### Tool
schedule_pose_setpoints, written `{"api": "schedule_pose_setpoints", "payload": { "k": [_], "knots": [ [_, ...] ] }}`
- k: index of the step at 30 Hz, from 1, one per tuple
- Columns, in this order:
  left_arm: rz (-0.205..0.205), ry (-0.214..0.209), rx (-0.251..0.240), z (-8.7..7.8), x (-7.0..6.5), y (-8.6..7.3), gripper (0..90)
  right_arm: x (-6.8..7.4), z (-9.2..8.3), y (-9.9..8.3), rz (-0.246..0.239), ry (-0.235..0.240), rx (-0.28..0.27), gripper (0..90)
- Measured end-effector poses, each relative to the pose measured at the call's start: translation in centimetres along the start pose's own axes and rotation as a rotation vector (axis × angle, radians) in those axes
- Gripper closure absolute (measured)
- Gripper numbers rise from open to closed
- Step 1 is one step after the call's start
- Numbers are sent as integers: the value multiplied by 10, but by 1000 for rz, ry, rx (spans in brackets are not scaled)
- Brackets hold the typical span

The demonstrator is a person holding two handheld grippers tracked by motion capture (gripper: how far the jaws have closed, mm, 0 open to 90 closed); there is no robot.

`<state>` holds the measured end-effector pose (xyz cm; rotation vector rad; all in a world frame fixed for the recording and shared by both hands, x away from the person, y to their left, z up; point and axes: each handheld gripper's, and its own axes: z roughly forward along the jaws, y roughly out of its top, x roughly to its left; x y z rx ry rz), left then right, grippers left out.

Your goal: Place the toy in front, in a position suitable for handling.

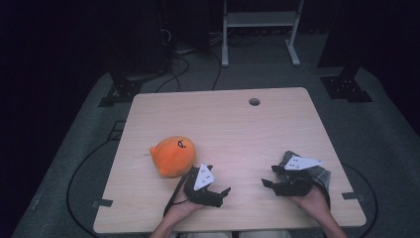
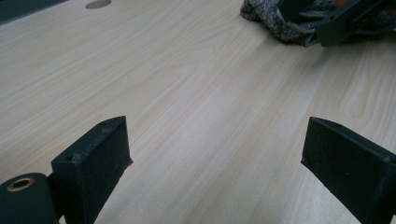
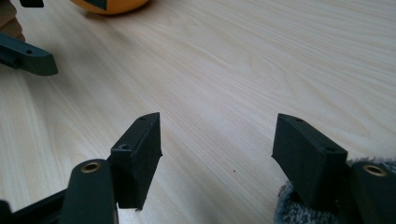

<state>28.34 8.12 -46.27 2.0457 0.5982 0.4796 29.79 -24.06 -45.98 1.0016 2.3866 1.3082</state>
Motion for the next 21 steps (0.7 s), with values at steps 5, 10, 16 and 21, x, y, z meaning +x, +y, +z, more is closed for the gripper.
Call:
{"api": "schedule_pose_setpoints", "payload": {
  "k": [5,10,16,21],
  "knots": [
    [3,-4,14,1,1,1,74,-2,1,-1,5,1,20,315],
    [4,-2,4,-1,4,2,74,-2,0,-1,-2,1,15,315],
    [-20,26,-33,-10,10,7,73,-3,0,-1,9,-1,11,314],
    [-43,75,-93,-26,24,16,73,-4,0,-1,8,1,12,314]
  ]
}}
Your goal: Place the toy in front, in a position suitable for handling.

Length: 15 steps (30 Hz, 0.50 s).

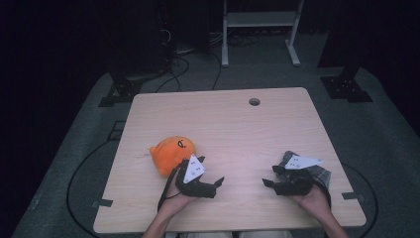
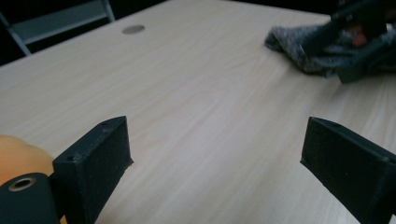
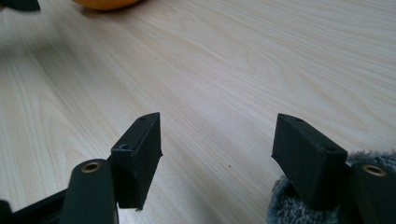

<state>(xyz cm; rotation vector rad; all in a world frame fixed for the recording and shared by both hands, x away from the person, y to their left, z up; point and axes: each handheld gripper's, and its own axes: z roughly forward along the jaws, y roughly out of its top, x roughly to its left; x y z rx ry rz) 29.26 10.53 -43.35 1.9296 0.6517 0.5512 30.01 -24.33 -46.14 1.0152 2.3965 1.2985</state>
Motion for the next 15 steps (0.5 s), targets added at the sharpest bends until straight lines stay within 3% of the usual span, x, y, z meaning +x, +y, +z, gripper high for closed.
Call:
{"api": "schedule_pose_setpoints", "payload": {
  "k": [15],
  "knots": [
    [-49,114,-94,-37,40,10,72,3,0,0,-2,-2,2,314]
  ]
}}
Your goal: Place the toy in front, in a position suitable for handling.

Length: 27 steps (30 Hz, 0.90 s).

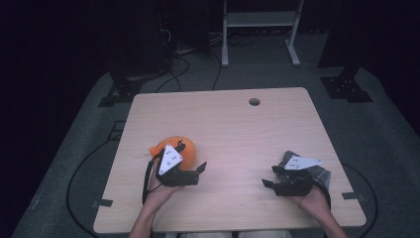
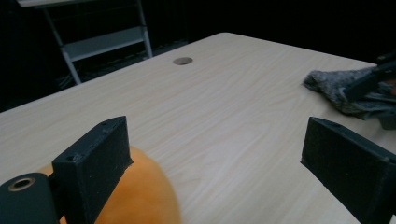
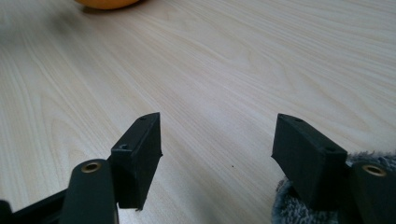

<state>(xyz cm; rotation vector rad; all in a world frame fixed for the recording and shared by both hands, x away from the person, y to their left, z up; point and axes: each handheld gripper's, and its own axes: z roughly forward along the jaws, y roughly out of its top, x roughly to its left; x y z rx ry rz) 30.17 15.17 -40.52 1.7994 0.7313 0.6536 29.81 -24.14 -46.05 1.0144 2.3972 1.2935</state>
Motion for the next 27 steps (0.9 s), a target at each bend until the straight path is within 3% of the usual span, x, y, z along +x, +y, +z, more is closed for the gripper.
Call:
{"api": "schedule_pose_setpoints", "payload": {
  "k": [5,14,21,27],
  "knots": [
    [-24,42,-10,-6,14,-1,72,-1,1,0,3,2,2,314],
    [-40,107,14,-14,34,-9,73,-1,0,0,3,2,3,314],
    [-38,134,41,-14,44,-17,78,-1,0,0,0,5,2,314],
    [-63,141,74,-11,55,-24,102,0,-1,0,2,4,-1,314]
  ]
}}
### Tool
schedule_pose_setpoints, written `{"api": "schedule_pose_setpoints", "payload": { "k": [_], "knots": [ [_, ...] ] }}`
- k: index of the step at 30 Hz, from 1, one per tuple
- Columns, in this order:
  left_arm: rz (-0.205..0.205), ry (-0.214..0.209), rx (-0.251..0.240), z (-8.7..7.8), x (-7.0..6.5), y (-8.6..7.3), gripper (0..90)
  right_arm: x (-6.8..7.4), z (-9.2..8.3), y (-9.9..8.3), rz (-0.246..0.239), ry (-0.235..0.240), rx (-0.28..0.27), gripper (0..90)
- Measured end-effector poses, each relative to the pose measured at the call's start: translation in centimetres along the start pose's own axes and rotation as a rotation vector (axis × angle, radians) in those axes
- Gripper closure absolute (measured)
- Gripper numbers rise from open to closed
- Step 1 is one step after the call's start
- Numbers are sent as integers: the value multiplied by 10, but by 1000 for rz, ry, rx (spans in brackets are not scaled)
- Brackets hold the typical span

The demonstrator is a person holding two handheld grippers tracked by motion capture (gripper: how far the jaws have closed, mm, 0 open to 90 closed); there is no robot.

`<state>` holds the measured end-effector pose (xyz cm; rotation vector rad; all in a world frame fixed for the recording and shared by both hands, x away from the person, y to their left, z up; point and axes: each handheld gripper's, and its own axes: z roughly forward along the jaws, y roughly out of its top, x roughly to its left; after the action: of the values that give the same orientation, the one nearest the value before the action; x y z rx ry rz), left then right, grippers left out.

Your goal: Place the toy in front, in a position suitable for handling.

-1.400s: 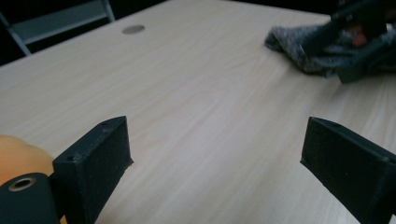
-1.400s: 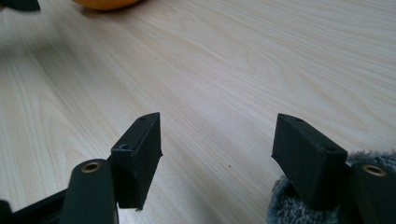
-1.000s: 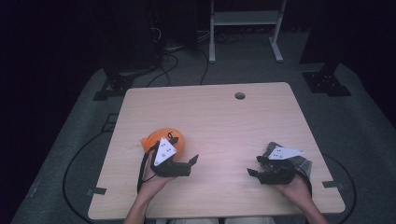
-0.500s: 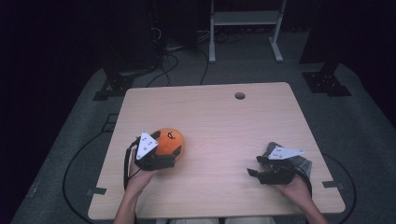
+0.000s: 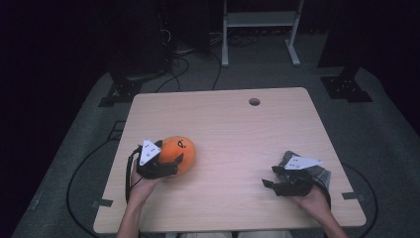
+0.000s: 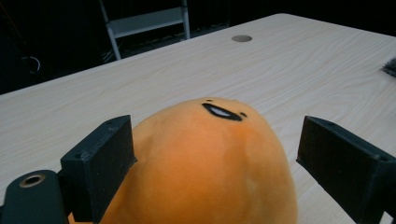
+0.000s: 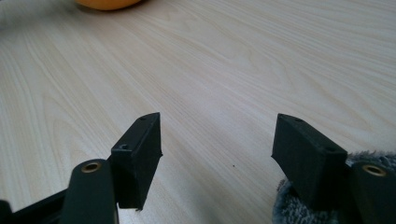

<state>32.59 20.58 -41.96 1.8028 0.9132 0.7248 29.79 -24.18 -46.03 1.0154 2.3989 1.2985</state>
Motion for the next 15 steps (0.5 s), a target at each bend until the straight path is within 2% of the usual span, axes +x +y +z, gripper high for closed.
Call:
{"api": "schedule_pose_setpoints", "payload": {
  "k": [3,5,7,10,13,14,15],
  "knots": [
    [0,17,-3,2,2,-4,112,0,1,0,-2,2,5,314],
    [0,6,10,5,3,-8,127,0,1,0,-2,1,3,314],
    [25,27,30,9,2,-12,135,0,1,0,-1,2,5,314],
    [42,42,39,11,1,-16,147,0,1,0,0,2,6,314],
    [17,77,49,12,4,-19,164,1,1,0,0,1,3,315],
    [17,77,49,12,4,-19,161,1,1,0,0,1,3,315],
    [10,106,64,12,3,-19,117,1,1,0,1,3,6,315]
  ]
}}
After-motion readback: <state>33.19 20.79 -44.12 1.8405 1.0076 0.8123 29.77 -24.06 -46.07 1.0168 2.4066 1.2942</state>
